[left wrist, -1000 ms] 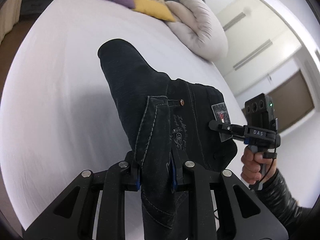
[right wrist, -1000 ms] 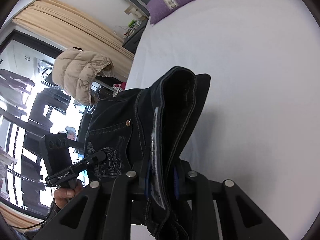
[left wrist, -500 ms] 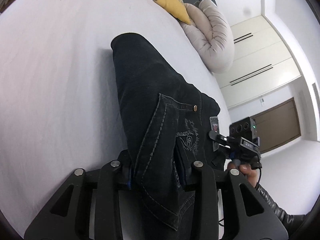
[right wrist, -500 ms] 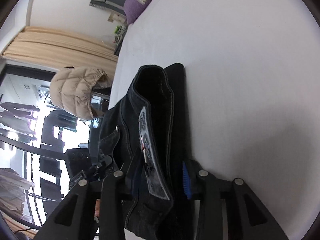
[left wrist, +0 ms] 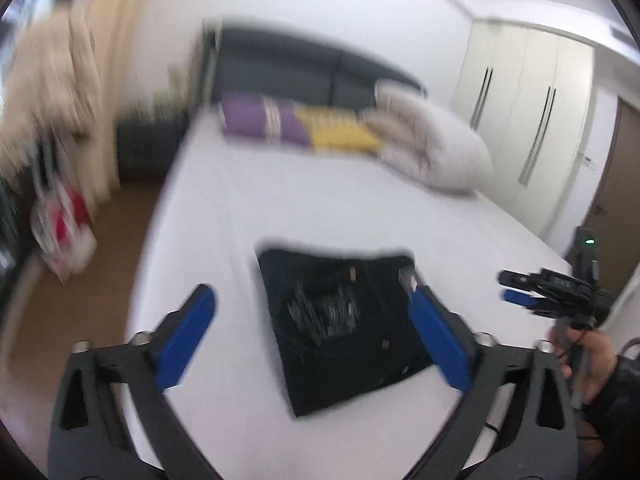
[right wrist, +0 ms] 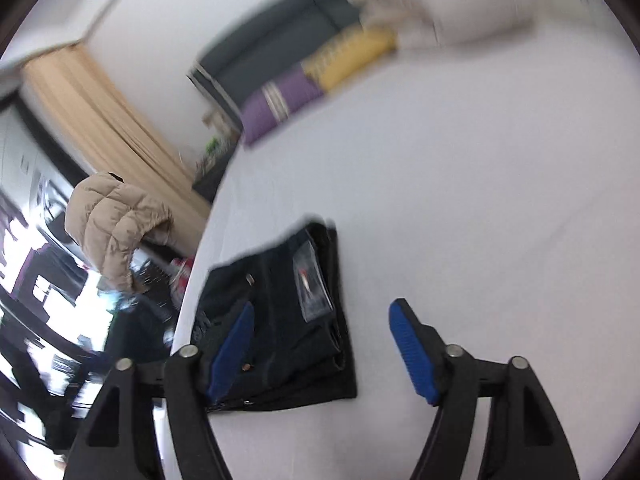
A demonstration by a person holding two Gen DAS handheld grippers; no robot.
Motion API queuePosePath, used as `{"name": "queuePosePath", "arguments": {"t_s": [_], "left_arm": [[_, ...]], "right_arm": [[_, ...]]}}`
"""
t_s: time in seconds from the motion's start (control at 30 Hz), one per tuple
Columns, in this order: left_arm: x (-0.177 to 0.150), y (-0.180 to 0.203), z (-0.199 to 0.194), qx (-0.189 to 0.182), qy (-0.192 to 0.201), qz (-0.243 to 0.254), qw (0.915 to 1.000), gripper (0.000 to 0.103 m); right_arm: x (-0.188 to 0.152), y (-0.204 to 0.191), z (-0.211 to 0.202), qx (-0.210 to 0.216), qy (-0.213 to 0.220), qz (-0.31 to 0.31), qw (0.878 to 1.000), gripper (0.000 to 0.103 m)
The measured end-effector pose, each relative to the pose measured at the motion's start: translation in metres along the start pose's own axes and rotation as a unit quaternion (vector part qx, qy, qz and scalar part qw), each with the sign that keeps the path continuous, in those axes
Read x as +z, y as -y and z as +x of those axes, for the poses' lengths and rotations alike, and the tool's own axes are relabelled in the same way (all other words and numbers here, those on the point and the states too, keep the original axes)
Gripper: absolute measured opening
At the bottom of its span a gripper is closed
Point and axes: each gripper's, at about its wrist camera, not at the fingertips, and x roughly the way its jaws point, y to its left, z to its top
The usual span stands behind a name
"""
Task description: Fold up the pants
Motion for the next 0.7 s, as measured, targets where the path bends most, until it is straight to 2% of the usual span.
{"name": "queuePosePath", "arguments": {"t_s": [0.07,0.13,0.17,0.27,0.33,0.4,0.5,0.63,0.7], "left_arm": [[0.011,0.020,-0.042,0.001,0.057,0.018,0.9982,0.103],[0.022,0.037,-0.075,0.008,0.098,0.044,0.9942,0.103],[0.028,0.047,-0.093,0.023,0.116,0.062,0.9911,0.103],[0.043,0.068,-0.136,0.086,0.154,0.098,0.9794,0.103],[0.050,0.077,-0.151,0.114,0.150,0.088,0.9781,0.103],[0.057,0.084,-0.161,0.137,0.125,0.078,0.9797,0.103],[0.060,0.097,-0.179,0.159,0.133,0.093,0.9738,0.103],[0.062,0.108,-0.195,0.178,0.117,0.084,0.9735,0.103],[0.056,0.109,-0.190,0.181,0.091,0.071,0.9767,0.103]], "right_arm": [[-0.004,-0.029,-0.048,-0.021,0.070,-0.055,0.996,0.092],[-0.003,-0.052,-0.076,-0.028,0.122,-0.091,0.988,0.100],[-0.005,-0.066,-0.097,-0.030,0.157,-0.112,0.981,0.103],[-0.006,-0.096,-0.147,-0.038,0.229,-0.149,0.961,0.103],[-0.006,-0.110,-0.176,-0.046,0.260,-0.157,0.952,0.103],[-0.005,-0.124,-0.206,-0.056,0.295,-0.154,0.941,0.103],[-0.002,-0.143,-0.251,-0.045,0.329,-0.157,0.930,0.103],[0.001,-0.163,-0.277,-0.075,0.317,-0.166,0.931,0.103],[-0.002,-0.167,-0.284,-0.069,0.305,-0.169,0.935,0.103]]}}
